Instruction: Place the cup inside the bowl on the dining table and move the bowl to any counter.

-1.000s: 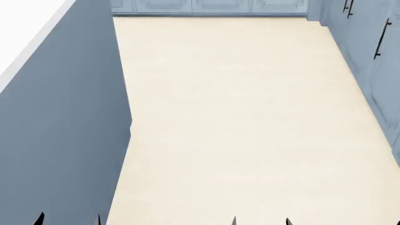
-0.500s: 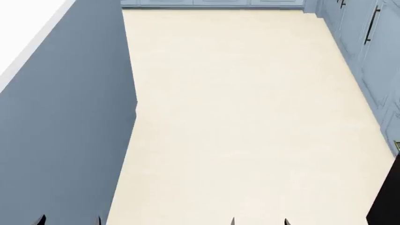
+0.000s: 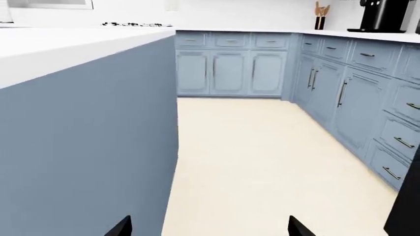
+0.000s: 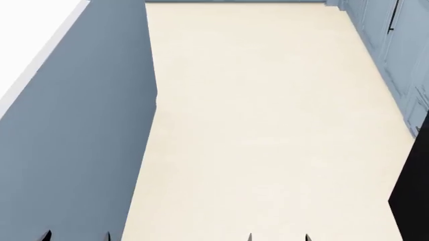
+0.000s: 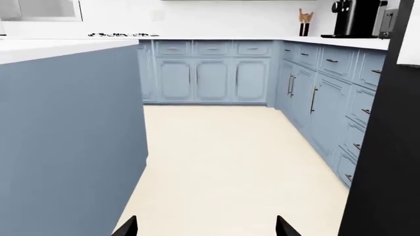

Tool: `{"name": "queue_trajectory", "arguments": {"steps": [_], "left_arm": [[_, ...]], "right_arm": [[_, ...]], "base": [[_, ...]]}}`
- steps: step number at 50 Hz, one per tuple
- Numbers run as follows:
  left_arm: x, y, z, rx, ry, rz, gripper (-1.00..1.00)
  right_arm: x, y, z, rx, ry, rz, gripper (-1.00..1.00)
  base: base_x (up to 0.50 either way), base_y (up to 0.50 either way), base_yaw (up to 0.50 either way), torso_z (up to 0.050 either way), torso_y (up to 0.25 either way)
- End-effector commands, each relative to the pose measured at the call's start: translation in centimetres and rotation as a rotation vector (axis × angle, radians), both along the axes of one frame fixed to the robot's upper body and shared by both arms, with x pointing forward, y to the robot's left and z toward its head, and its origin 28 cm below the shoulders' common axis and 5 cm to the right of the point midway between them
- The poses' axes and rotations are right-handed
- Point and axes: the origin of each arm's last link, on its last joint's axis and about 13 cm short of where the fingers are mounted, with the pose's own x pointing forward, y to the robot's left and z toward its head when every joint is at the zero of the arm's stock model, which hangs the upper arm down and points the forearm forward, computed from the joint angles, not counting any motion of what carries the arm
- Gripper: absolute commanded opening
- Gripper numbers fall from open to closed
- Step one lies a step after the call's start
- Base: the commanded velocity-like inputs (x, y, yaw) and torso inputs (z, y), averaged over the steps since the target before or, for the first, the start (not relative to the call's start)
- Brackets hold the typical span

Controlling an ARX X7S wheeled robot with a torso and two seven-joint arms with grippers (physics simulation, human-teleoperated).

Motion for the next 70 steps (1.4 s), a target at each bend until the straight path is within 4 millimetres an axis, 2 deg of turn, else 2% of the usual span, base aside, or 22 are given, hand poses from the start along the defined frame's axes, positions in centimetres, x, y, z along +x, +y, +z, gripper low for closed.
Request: {"name": "queue_trajectory", "arguments": {"steps": [1, 22, 58, 70], "left_arm": [[-0.05, 0.15, 0.07, 0.001, -0.004, 0.001, 1.00], [-0.18, 0.21, 0.03, -0.003, -0.007, -0.002, 1.00], [-0.12, 0.16, 0.12, -0.006, -0.008, -0.002, 1.00], [0.02, 0.03, 0.14, -0.007, -0.008, -0.002, 1.00]], "right_arm": [[0.07, 0.13, -0.03, -0.029, 0.004, 0.004, 1.00], [-0.02, 0.06, -0.01, -0.010, 0.004, -0.010, 1.00], [0.01, 0.08, 0.01, -0.018, 0.004, -0.009, 1.00], [-0.01, 0.11, 0.00, -0.026, 0.001, -0.006, 1.00]], "base": [[-0.02, 0.50, 0.00, 0.000, 0.000], [-0.01, 0.50, 0.00, 0.000, 0.000], [-0.29, 0.50, 0.00, 0.000, 0.000], [-0.08, 0.50, 0.00, 0.000, 0.000]]}}
